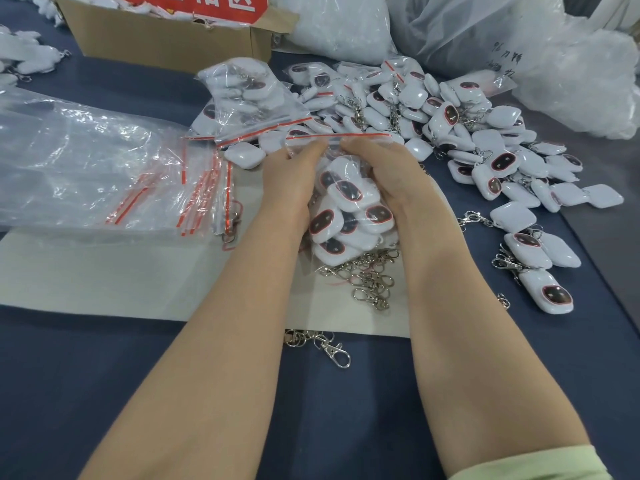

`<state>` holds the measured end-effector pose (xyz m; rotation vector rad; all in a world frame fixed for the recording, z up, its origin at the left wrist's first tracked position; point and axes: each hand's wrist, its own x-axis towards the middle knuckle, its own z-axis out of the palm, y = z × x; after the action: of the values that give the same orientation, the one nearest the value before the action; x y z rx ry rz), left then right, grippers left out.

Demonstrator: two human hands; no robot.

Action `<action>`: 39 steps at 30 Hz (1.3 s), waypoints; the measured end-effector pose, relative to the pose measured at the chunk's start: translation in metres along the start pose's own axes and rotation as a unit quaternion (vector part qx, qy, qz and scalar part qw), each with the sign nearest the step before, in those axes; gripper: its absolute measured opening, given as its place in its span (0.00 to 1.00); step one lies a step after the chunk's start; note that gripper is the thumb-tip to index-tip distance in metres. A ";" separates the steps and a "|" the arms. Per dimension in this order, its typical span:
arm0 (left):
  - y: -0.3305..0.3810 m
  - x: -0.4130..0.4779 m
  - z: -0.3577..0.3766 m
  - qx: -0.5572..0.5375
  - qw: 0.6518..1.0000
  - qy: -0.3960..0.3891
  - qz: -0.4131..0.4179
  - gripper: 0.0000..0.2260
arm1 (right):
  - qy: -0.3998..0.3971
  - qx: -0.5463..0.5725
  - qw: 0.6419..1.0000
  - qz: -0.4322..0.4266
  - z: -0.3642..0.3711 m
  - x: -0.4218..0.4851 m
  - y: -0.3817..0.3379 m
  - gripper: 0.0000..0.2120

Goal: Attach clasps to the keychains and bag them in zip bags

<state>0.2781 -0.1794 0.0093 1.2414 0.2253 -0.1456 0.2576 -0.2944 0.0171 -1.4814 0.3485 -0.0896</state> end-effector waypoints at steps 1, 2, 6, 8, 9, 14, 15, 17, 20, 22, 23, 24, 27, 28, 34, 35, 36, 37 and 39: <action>-0.001 0.001 0.000 0.003 1.000 -0.001 0.002 0.03 | -0.001 -0.003 1.000 0.001 0.000 0.000 0.000 0.12; -0.001 0.001 0.000 0.006 1.000 -0.001 0.004 0.03 | 0.000 -0.002 1.000 0.001 0.000 0.000 0.000 0.13; -0.003 0.004 -0.001 0.013 1.000 -0.006 0.013 0.01 | 0.005 0.000 1.000 0.009 0.000 0.002 -0.001 0.08; -0.003 0.005 -0.001 0.014 1.000 -0.010 0.014 0.02 | 0.009 -0.001 1.000 0.011 0.000 0.003 -0.001 0.07; -0.004 0.005 -0.001 0.015 1.000 -0.013 0.013 0.03 | 0.011 -0.004 1.000 0.012 -0.001 0.003 -0.001 0.07; -0.005 0.007 -0.001 0.023 0.999 -0.024 0.006 0.05 | 0.012 -0.001 1.000 0.019 0.000 0.002 -0.002 0.07; -0.005 0.007 -0.001 0.023 0.999 -0.026 0.006 0.05 | 0.012 0.000 1.000 0.019 0.000 0.003 -0.001 0.07; -0.005 0.007 -0.002 0.019 0.999 -0.027 0.006 0.04 | 0.013 0.000 1.000 0.020 0.000 0.003 -0.001 0.07; -0.004 0.006 -0.002 0.005 1.000 -0.028 0.001 0.02 | 0.022 0.000 0.999 0.024 0.000 0.004 0.000 0.10; -0.004 0.006 -0.002 0.003 1.000 -0.027 0.002 0.02 | 0.021 -0.004 0.999 0.024 0.000 0.004 0.000 0.09; -0.005 0.006 -0.002 0.002 1.000 -0.026 0.006 0.02 | 0.019 -0.003 1.000 0.022 0.000 0.004 0.000 0.08; -0.005 0.006 -0.002 0.000 1.000 -0.023 0.009 0.02 | 0.016 -0.001 1.000 0.020 0.000 0.004 0.000 0.06; -0.005 0.006 -0.002 -0.004 1.000 -0.019 0.012 0.02 | 0.011 -0.003 1.000 0.012 0.000 0.004 0.000 0.06; -0.004 0.006 -0.002 -0.004 1.000 -0.018 0.012 0.03 | 0.009 -0.005 1.000 0.010 0.000 0.003 0.000 0.06; -0.001 0.002 -0.003 -0.013 1.000 -0.015 0.007 0.05 | -0.014 -0.017 1.000 0.003 -0.001 0.001 0.000 0.05; -0.001 0.001 -0.003 -0.013 1.000 -0.016 0.008 0.05 | -0.015 -0.016 1.000 0.000 -0.001 0.002 0.000 0.06; -0.001 0.001 -0.004 -0.013 1.000 -0.016 0.008 0.05 | -0.017 -0.016 1.000 -0.001 -0.001 0.001 0.000 0.06; -0.001 0.001 -0.004 -0.014 1.000 -0.016 0.009 0.05 | -0.019 -0.014 1.000 -0.003 -0.001 0.001 0.001 0.06; -0.001 0.001 -0.004 -0.016 1.000 -0.018 0.010 0.05 | -0.024 -0.001 1.000 -0.004 -0.001 0.000 0.001 0.06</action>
<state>0.2784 -0.1760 0.0064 1.2086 0.1843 -0.1466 0.2577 -0.2954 0.0162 -1.4853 0.3038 -0.0606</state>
